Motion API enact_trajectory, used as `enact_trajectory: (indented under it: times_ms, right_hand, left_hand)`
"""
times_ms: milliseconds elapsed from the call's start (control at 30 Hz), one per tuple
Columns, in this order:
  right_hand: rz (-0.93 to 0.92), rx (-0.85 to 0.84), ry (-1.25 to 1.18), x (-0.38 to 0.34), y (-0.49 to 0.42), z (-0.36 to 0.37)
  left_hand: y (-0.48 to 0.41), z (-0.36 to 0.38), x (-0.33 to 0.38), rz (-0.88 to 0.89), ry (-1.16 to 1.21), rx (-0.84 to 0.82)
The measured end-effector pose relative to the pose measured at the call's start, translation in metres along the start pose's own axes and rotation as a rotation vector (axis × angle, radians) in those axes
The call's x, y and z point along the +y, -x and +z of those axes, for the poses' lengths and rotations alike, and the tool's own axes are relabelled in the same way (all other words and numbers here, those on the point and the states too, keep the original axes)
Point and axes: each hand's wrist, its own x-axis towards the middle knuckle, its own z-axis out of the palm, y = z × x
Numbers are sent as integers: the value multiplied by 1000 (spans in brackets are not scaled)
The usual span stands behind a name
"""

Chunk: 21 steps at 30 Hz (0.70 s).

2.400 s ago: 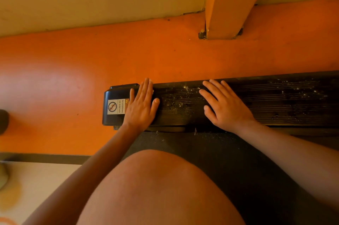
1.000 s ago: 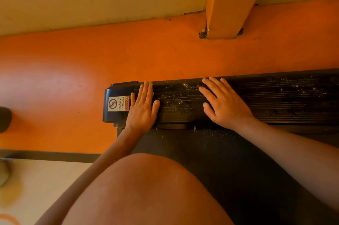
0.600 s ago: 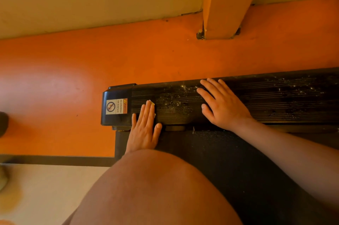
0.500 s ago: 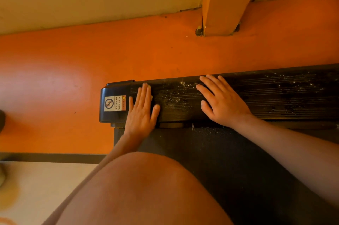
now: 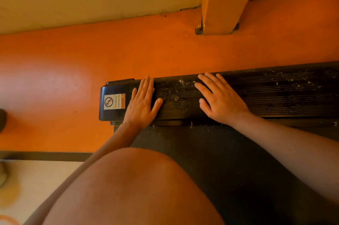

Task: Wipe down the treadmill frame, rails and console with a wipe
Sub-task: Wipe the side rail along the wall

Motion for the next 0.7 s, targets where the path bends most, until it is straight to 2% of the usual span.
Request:
enact_trajectory:
  times_ms: [100,300,533,700]
  right_hand:
    - [3,-8,-4,-1,0,-1]
    - [3,-13,6,-1,0,-1]
    - [9,-26,5,-1,1,-1]
    - [19,-55,2,-4,0,-6]
  left_hand:
    - [-4,1,3,-7,-2,18]
    - [70,22,8,-7,6,-39]
    - [-16,-1,6,-17,-60,26]
    - [59,20,15,-13,18,-14]
